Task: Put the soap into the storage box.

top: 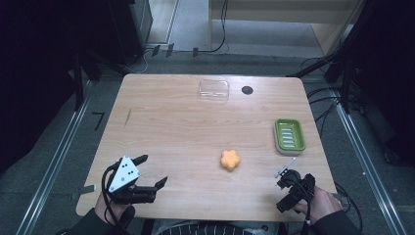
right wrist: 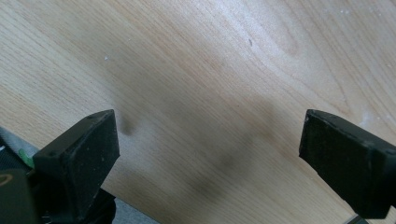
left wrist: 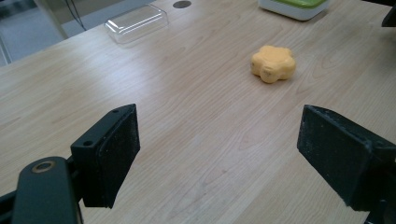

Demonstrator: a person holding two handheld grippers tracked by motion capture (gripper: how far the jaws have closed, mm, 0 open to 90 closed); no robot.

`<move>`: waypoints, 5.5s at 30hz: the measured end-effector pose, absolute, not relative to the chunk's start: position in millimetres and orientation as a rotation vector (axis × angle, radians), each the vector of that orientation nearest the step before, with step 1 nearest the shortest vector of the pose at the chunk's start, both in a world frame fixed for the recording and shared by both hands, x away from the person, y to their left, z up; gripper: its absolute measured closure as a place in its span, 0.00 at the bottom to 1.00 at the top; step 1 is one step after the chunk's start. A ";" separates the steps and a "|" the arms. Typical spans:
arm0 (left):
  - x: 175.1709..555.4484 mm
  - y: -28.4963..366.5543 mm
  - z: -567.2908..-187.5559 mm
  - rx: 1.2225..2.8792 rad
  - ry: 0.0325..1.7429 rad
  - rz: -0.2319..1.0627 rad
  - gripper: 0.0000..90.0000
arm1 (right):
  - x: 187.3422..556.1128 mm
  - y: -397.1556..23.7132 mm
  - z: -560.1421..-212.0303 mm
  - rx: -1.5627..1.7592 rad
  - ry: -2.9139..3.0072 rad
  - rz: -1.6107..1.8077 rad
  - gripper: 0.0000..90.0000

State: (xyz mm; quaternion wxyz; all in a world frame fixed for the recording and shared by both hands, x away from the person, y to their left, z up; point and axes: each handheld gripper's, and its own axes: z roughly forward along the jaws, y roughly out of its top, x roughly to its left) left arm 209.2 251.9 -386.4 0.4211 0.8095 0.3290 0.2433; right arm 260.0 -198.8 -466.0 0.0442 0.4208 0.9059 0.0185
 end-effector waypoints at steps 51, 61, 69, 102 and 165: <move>201.0 262.1 -386.6 2.011 0.872 0.619 0.15 | 296.0 -126.2 -449.7 1.036 2.828 0.161 0.05; 196.8 265.7 -386.5 1.996 0.888 0.632 0.15 | 307.2 -109.4 -444.3 0.997 2.839 0.191 0.05; 197.4 265.7 -386.6 2.002 0.885 0.627 0.15 | 318.4 -95.5 -443.9 0.956 2.861 0.197 0.05; 197.5 265.7 -387.0 1.998 0.886 0.626 0.15 | 362.8 -52.4 -444.2 0.884 2.908 0.174 0.04; 197.2 265.5 -386.8 2.002 0.879 0.627 0.15 | 384.0 -28.0 -462.5 0.831 2.975 0.078 0.31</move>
